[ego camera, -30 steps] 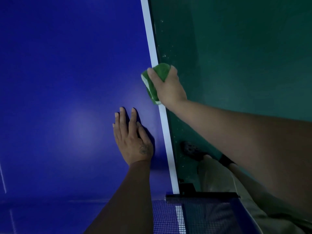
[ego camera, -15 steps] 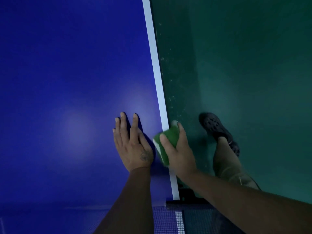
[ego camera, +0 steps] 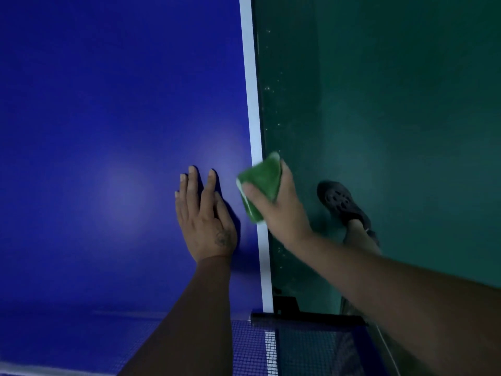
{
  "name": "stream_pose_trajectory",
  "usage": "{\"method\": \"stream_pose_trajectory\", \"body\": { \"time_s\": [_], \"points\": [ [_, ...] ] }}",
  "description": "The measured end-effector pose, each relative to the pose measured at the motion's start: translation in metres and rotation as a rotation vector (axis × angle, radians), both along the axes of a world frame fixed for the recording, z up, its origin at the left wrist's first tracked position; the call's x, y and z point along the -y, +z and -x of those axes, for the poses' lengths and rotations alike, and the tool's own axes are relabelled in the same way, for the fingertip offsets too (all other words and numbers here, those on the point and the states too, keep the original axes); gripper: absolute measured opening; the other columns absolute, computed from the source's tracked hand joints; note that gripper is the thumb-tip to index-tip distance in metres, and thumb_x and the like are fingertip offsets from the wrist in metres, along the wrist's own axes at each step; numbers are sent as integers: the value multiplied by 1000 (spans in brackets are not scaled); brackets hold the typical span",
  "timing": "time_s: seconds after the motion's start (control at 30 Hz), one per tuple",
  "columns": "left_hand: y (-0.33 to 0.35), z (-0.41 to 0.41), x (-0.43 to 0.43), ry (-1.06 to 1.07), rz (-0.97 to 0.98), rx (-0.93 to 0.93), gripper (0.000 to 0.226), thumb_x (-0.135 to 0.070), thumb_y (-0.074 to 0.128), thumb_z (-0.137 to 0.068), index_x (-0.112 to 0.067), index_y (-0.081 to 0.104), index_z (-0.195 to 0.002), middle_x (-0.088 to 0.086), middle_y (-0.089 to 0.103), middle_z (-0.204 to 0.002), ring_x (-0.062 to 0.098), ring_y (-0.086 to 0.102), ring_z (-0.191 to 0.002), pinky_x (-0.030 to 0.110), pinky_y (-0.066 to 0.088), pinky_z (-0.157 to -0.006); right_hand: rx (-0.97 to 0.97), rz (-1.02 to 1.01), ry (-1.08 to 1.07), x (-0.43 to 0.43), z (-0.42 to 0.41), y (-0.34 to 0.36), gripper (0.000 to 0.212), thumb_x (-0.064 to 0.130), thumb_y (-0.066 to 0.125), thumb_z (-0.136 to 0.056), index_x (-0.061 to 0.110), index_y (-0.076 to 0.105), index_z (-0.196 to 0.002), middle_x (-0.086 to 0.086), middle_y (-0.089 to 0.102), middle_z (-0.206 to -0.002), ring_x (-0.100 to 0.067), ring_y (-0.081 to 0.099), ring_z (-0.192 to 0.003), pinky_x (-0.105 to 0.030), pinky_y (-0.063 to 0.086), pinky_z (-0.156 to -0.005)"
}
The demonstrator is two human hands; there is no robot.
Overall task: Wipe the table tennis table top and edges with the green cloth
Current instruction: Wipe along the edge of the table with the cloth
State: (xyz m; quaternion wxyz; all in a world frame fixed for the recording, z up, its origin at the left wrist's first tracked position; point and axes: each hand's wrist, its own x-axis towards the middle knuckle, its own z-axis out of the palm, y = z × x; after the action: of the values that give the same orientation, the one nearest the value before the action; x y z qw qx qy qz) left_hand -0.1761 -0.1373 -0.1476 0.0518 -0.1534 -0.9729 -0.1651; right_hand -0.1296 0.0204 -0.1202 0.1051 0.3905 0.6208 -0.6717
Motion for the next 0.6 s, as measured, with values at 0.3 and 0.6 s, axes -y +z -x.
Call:
{"method": "stream_pose_trajectory", "body": {
  "time_s": [0.3, 0.6],
  "points": [
    [1, 3, -2, 23, 5, 26, 43, -25, 45, -115, -19, 56, -157, 7, 36, -174, 28, 26, -165, 57, 26, -131, 161, -58, -46, 20, 6, 8, 102, 81, 62, -83, 31, 28, -165, 3, 61, -145, -25, 66, -126, -45, 56, -104],
    [0, 4, -3, 16, 33, 32, 44, -25, 42, -116, -17, 55, -158, 7, 35, -174, 31, 29, -164, 59, 27, -130, -10, -44, -126, -52, 117, -11, 85, 70, 68, -91, 24, 38, -156, 3, 62, -137, -19, 66, -119, -47, 57, -106]
  ]
}}
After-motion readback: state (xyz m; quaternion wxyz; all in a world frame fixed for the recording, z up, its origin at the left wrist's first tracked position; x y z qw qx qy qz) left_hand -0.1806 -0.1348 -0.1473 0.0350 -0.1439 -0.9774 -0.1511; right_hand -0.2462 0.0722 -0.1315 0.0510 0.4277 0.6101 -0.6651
